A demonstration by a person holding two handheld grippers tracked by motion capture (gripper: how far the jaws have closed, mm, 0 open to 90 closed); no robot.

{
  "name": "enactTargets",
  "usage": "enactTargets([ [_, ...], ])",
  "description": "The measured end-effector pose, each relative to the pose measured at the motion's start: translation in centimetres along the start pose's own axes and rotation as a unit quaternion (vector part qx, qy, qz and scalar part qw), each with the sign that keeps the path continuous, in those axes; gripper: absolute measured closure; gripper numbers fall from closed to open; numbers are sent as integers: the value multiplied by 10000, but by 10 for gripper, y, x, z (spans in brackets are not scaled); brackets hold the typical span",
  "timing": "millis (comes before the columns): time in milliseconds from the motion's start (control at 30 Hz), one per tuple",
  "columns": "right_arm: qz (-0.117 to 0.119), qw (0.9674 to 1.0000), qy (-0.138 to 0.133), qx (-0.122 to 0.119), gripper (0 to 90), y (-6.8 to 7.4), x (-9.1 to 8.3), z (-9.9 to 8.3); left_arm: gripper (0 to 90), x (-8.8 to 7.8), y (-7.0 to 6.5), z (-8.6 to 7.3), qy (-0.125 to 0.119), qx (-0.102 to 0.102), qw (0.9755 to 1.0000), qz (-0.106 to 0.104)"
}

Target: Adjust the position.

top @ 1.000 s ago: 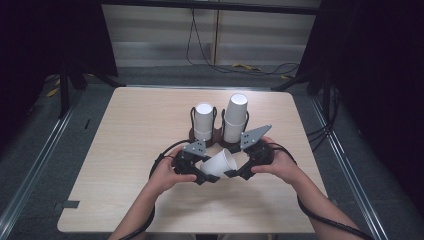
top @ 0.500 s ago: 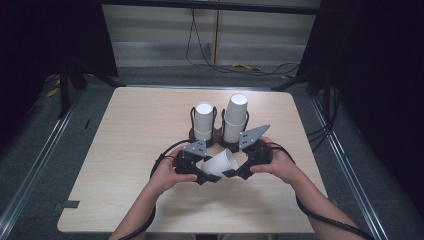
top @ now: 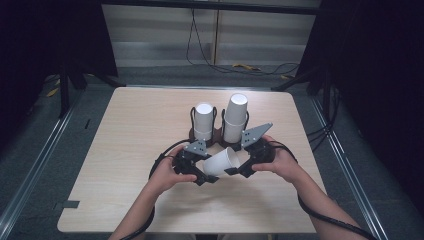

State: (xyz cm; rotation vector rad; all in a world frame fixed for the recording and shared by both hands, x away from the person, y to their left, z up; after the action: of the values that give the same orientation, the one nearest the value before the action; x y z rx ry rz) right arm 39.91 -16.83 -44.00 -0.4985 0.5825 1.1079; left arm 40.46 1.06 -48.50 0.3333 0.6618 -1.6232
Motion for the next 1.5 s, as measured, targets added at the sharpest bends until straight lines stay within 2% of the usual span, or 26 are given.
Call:
enactTargets([
  [267, -194, 9992, 349, -69, 204, -3, -2, -7, 175, -5, -1, -2, 190, -17, 9997, 126],
  [533, -248, 9980, 542, -194, 202, -3, -3, -12, 167, -10, 0, -6, 279, -99, 9993, 241],
  [800, -351, 9961, 753, -281, 202, -6, -5, -16, 163, -15, 1, -8, 220, -133, 9993, 285],
  [1033, -436, 9925, 1061, -432, 202, -8, -6, -15, 163, -22, 2, -11, 285, -119, 9989, 347],
  [1100, -458, 9909, 1169, -477, 202, -8, -7, -15, 163, -23, 2, -12, 216, -189, 9989, 382],
  [1167, -436, 9908, 1183, -483, 202, -8, -7, -14, 160, -24, 2, -13, 219, -189, 9988, 400],
  [1367, -470, 9869, 1416, -608, 201, -8, -8, -14, 160, -26, 3, -16, 249, -226, 9983, 482],
  [1500, -423, 9859, 1472, -672, 200, -8, -8, -14, 160, -28, 4, -15, 169, -294, 9981, 515],
])
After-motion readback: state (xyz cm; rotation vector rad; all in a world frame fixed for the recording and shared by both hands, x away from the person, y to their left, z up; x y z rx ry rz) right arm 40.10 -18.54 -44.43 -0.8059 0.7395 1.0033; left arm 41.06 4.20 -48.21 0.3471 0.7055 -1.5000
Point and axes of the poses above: each handheld gripper's, and its own axes: x roughly forward along the jaws, z roughly out of its top, y roughly to its left, the point moved 4 cm from there along x, roughly forward along the jaws, and after that the axes turned 11 degrees about -z, right-handed, at the moved point
